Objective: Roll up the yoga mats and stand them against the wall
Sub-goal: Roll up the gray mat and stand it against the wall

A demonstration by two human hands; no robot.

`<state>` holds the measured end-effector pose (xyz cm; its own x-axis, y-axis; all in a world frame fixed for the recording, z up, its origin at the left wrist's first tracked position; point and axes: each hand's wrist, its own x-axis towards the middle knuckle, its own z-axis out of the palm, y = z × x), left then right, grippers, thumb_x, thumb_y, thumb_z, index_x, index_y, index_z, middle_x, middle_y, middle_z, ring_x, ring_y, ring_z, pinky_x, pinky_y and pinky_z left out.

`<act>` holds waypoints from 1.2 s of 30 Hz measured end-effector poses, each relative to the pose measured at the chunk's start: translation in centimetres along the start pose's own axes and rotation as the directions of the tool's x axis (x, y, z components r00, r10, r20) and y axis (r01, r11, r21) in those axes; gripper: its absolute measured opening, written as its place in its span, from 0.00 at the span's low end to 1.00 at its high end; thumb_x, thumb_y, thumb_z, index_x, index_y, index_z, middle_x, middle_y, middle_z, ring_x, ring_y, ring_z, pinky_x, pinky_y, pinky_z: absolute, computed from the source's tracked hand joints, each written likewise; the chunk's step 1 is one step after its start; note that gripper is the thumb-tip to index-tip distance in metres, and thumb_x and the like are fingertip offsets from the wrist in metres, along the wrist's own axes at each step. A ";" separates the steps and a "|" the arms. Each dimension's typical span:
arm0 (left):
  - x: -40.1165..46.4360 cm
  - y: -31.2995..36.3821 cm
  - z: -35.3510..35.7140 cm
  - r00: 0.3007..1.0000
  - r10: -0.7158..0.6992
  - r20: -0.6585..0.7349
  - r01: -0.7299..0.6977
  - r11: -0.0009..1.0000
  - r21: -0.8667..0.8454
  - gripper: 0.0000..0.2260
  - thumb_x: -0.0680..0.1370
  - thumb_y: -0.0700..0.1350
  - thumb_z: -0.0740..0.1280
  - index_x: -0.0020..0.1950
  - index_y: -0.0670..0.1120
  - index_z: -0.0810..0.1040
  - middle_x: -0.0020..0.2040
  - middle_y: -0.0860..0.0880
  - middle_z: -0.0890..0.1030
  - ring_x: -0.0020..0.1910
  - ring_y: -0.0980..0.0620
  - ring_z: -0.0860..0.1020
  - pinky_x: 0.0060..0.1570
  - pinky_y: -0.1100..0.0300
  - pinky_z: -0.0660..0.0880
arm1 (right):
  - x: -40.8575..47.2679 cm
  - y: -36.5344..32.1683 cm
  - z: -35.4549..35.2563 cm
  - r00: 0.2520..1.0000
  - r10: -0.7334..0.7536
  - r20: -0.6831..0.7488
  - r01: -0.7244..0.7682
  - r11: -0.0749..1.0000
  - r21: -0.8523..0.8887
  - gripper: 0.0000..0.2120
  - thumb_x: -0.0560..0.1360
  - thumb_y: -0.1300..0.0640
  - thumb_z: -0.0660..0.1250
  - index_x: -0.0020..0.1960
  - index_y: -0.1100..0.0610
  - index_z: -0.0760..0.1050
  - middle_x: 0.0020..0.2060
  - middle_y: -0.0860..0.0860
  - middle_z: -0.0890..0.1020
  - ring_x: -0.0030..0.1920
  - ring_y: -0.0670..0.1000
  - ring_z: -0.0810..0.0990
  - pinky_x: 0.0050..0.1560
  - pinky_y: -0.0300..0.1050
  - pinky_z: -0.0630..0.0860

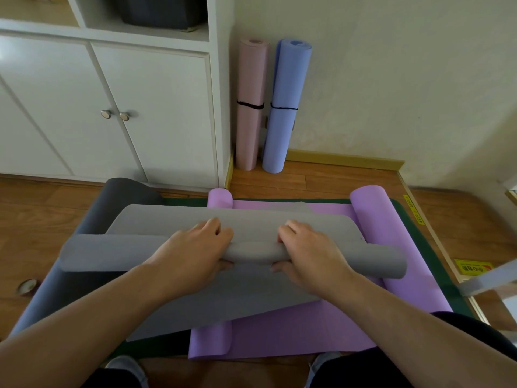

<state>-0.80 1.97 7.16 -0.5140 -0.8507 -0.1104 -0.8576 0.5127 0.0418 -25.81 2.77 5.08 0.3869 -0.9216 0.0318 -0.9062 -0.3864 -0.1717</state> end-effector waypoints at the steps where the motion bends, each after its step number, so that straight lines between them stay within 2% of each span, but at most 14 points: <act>1: 0.0 0.1 -0.2 1.000 -0.022 -0.016 0.022 1.000 -0.003 0.16 0.83 0.61 0.64 0.65 0.53 0.70 0.60 0.52 0.72 0.57 0.54 0.74 0.54 0.58 0.74 | 0.0 0.2 0.1 0.998 -0.003 -0.055 0.004 1.000 0.009 0.21 0.73 0.41 0.78 0.52 0.52 0.73 0.50 0.48 0.76 0.50 0.53 0.77 0.43 0.47 0.67; 4: 0.1 0.2 -1.6 0.993 -0.069 -0.100 0.073 0.997 0.034 0.16 0.82 0.62 0.66 0.64 0.55 0.75 0.59 0.53 0.75 0.59 0.52 0.76 0.53 0.58 0.72 | -0.3 0.3 0.0 0.982 0.013 -0.187 -0.021 0.999 -0.043 0.18 0.68 0.42 0.81 0.48 0.52 0.80 0.42 0.47 0.77 0.44 0.53 0.79 0.38 0.45 0.66; 7: -0.4 0.3 -2.3 0.993 -0.082 -0.080 0.087 0.994 0.065 0.13 0.82 0.59 0.67 0.61 0.54 0.76 0.56 0.54 0.78 0.56 0.51 0.80 0.48 0.57 0.71 | -0.7 -0.5 -0.3 0.978 -0.022 -0.206 0.001 0.995 -0.100 0.16 0.71 0.44 0.80 0.50 0.51 0.79 0.41 0.47 0.80 0.41 0.54 0.82 0.36 0.46 0.69; 9: -0.7 0.3 -1.9 0.994 -0.059 -0.094 0.065 0.996 0.062 0.11 0.80 0.54 0.71 0.58 0.51 0.77 0.52 0.52 0.81 0.51 0.49 0.82 0.46 0.55 0.76 | -0.9 -1.0 -0.3 0.987 -0.035 -0.157 0.019 0.995 -0.100 0.17 0.76 0.46 0.75 0.58 0.53 0.75 0.46 0.50 0.82 0.45 0.56 0.82 0.42 0.51 0.73; 11: -0.7 0.3 -1.4 0.994 -0.027 -0.110 0.034 0.998 0.060 0.11 0.77 0.49 0.74 0.56 0.48 0.78 0.49 0.49 0.83 0.47 0.47 0.83 0.45 0.52 0.79 | -0.9 -1.5 -0.4 0.993 -0.051 -0.109 0.038 0.993 -0.113 0.18 0.79 0.46 0.71 0.60 0.54 0.69 0.50 0.53 0.81 0.49 0.58 0.82 0.44 0.52 0.71; 14: -0.8 0.6 -0.3 0.998 0.024 -0.063 -0.023 0.999 0.026 0.10 0.83 0.51 0.67 0.60 0.50 0.70 0.57 0.50 0.79 0.55 0.49 0.80 0.56 0.55 0.75 | -0.7 -2.0 -0.6 1.000 -0.023 0.004 0.024 0.990 -0.140 0.20 0.80 0.44 0.70 0.61 0.54 0.66 0.54 0.54 0.80 0.52 0.59 0.80 0.45 0.52 0.68; 17: -0.7 0.7 0.2 1.000 0.015 -0.026 -0.016 1.000 -0.014 0.11 0.83 0.55 0.64 0.56 0.53 0.63 0.58 0.52 0.78 0.54 0.51 0.78 0.53 0.59 0.71 | -0.6 -2.1 -0.3 0.996 0.018 0.083 -0.004 0.987 -0.162 0.20 0.79 0.45 0.71 0.58 0.52 0.64 0.52 0.53 0.81 0.50 0.58 0.81 0.42 0.51 0.67; 21: -0.3 0.1 0.8 0.999 0.011 0.038 -0.013 0.998 0.055 0.14 0.82 0.55 0.65 0.62 0.49 0.67 0.57 0.50 0.80 0.54 0.47 0.81 0.51 0.53 0.74 | -0.1 -1.6 0.5 0.992 0.015 0.128 0.009 0.982 -0.190 0.18 0.78 0.51 0.70 0.54 0.52 0.60 0.50 0.53 0.82 0.47 0.59 0.83 0.39 0.51 0.67; 25: 0.1 -0.4 1.0 0.997 0.022 0.070 -0.026 0.998 0.054 0.17 0.83 0.55 0.63 0.66 0.47 0.64 0.58 0.48 0.80 0.54 0.44 0.81 0.51 0.48 0.77 | 0.2 -1.2 0.7 0.991 -0.069 0.113 0.085 0.987 -0.136 0.24 0.81 0.44 0.70 0.64 0.55 0.62 0.54 0.54 0.81 0.49 0.59 0.83 0.40 0.51 0.69; 28: 0.1 -0.3 0.6 0.998 0.043 0.049 -0.044 0.999 0.025 0.20 0.84 0.56 0.63 0.68 0.46 0.60 0.59 0.49 0.80 0.51 0.46 0.81 0.48 0.51 0.76 | -0.1 -0.8 0.9 0.993 -0.118 0.033 0.119 0.991 -0.057 0.22 0.79 0.43 0.73 0.60 0.54 0.66 0.55 0.52 0.73 0.49 0.56 0.79 0.38 0.52 0.72; 30: 0.0 -0.2 0.4 0.998 0.051 0.037 -0.051 0.999 -0.016 0.18 0.84 0.57 0.63 0.65 0.49 0.59 0.59 0.50 0.78 0.48 0.49 0.79 0.47 0.54 0.75 | -0.1 -0.4 0.8 0.992 -0.124 -0.008 0.124 0.991 -0.040 0.22 0.77 0.42 0.75 0.59 0.53 0.69 0.54 0.50 0.69 0.50 0.54 0.74 0.38 0.52 0.75; 32: -0.1 -0.2 0.2 0.998 0.056 0.031 -0.054 0.997 -0.061 0.18 0.84 0.57 0.65 0.59 0.54 0.56 0.60 0.51 0.74 0.49 0.52 0.78 0.47 0.56 0.76 | 0.1 -0.2 0.9 0.992 -0.118 -0.052 0.116 0.992 -0.045 0.22 0.74 0.41 0.76 0.57 0.52 0.71 0.51 0.48 0.67 0.50 0.53 0.74 0.37 0.50 0.73; 34: 0.0 -0.4 0.2 0.998 0.058 0.018 -0.056 0.995 -0.085 0.19 0.82 0.58 0.67 0.56 0.57 0.55 0.57 0.54 0.69 0.50 0.53 0.76 0.47 0.58 0.75 | 0.3 0.0 1.0 0.993 -0.095 -0.075 0.091 0.995 -0.051 0.22 0.72 0.39 0.78 0.55 0.50 0.74 0.48 0.47 0.68 0.49 0.53 0.76 0.38 0.48 0.70; 36: 0.0 -0.4 0.0 1.000 0.022 -0.006 -0.022 0.994 -0.103 0.18 0.81 0.59 0.68 0.59 0.57 0.60 0.54 0.57 0.65 0.48 0.55 0.72 0.47 0.60 0.71 | 0.3 0.1 1.2 0.992 -0.081 -0.096 0.075 0.995 -0.059 0.23 0.69 0.38 0.80 0.55 0.50 0.78 0.47 0.48 0.74 0.47 0.54 0.79 0.38 0.47 0.71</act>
<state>-0.46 1.78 7.18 -0.5325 -0.8401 -0.1039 -0.8436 0.5167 0.1460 -25.61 2.54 3.94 0.4407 -0.8867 0.1399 -0.8829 -0.4563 -0.1108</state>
